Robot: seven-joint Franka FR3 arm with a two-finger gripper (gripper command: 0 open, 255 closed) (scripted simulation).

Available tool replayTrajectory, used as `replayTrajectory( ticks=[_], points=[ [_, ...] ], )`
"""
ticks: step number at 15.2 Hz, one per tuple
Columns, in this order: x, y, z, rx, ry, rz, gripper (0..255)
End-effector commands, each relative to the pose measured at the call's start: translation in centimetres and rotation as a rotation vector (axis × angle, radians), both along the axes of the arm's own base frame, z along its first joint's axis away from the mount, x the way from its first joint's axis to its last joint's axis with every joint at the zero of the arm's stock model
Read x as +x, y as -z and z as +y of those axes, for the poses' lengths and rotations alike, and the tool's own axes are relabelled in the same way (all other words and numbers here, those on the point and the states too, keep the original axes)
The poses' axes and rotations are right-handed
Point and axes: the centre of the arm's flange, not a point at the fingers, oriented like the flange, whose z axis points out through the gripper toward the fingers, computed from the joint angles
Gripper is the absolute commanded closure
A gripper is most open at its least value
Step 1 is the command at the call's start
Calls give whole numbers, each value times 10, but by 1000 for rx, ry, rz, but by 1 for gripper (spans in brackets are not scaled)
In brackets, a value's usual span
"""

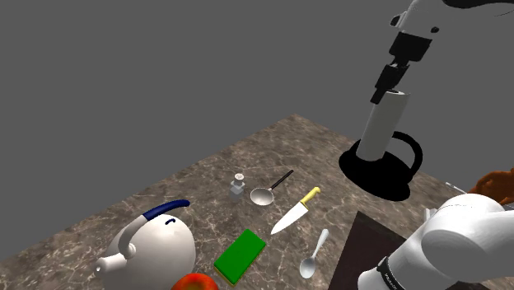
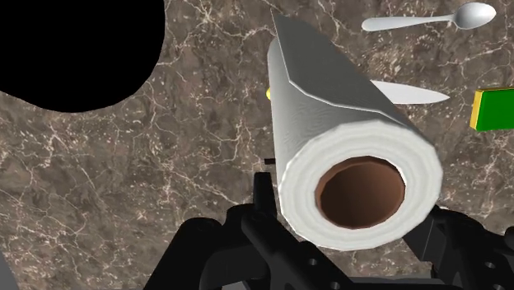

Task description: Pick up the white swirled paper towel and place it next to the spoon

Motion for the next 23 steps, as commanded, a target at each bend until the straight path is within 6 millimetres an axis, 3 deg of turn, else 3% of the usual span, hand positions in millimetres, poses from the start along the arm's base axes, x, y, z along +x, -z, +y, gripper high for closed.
replayTrajectory(
  ticks=[1,8,23],
  points=[
    [-19,-10,19,0,1,1,255],
    [-77,-44,85,0,1,1,255],
    [-77,35,85,0,1,1,255]
  ],
)
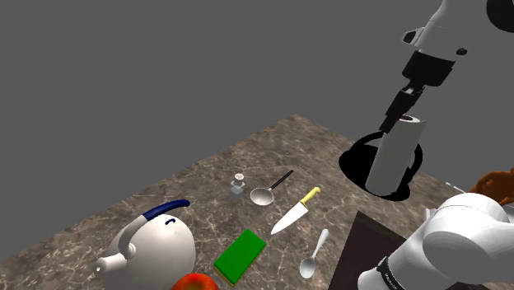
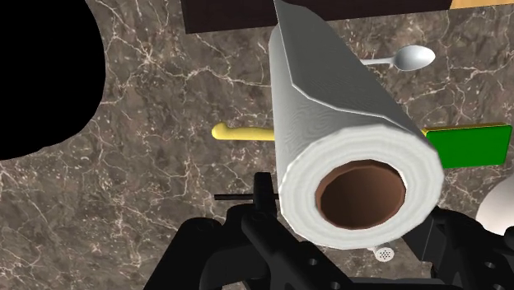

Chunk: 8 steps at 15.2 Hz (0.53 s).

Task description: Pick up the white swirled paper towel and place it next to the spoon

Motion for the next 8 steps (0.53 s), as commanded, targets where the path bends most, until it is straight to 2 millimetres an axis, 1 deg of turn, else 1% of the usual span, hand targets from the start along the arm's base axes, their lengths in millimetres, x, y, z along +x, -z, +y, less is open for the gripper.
replayTrajectory(
  ticks=[1,8],
  points=[
    [-1,11,0,0,0,0,255],
    [-1,48,0,0,0,0,255]
  ],
)
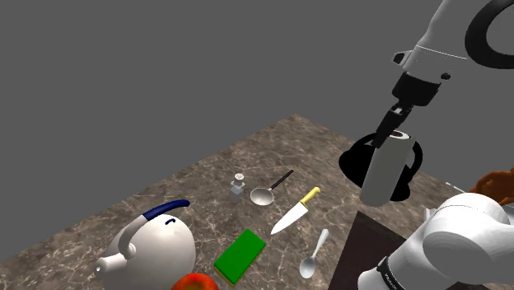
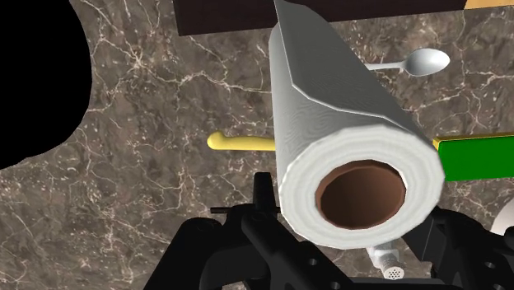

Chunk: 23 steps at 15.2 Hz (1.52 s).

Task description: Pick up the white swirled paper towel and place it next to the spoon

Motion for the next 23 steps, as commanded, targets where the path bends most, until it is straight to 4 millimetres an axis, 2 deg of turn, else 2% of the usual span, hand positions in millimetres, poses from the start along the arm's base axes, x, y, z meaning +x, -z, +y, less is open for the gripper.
replayTrajectory(
  ticks=[1,23],
  points=[
    [1,10,0,0,0,0,255],
    [1,126,0,0,0,0,255]
  ],
)
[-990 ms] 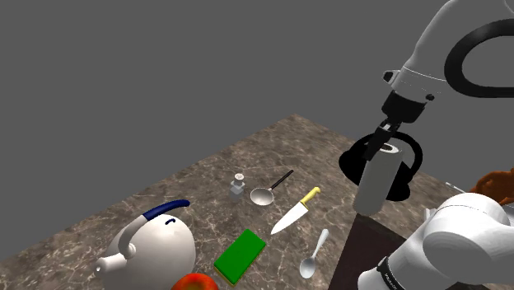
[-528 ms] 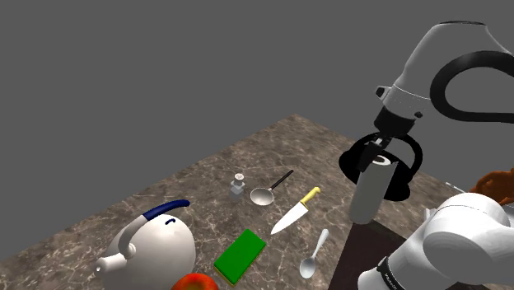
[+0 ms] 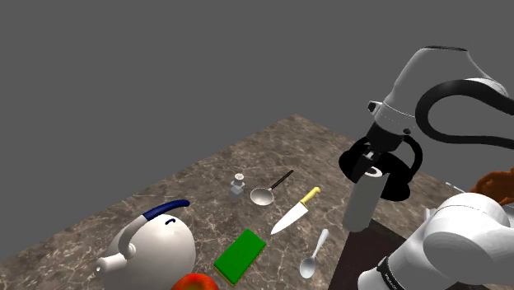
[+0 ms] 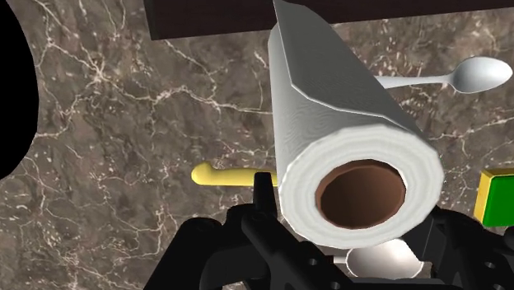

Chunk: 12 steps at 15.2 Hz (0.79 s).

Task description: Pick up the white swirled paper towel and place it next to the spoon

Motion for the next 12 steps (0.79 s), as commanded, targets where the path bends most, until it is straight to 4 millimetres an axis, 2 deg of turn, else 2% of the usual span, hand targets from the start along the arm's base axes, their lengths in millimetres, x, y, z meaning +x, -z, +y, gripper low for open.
replayTrajectory(
  ticks=[1,6,12],
  points=[
    [0,11,0,0,0,0,255],
    [0,37,0,0,0,0,255],
    [0,37,0,0,0,0,255]
  ],
)
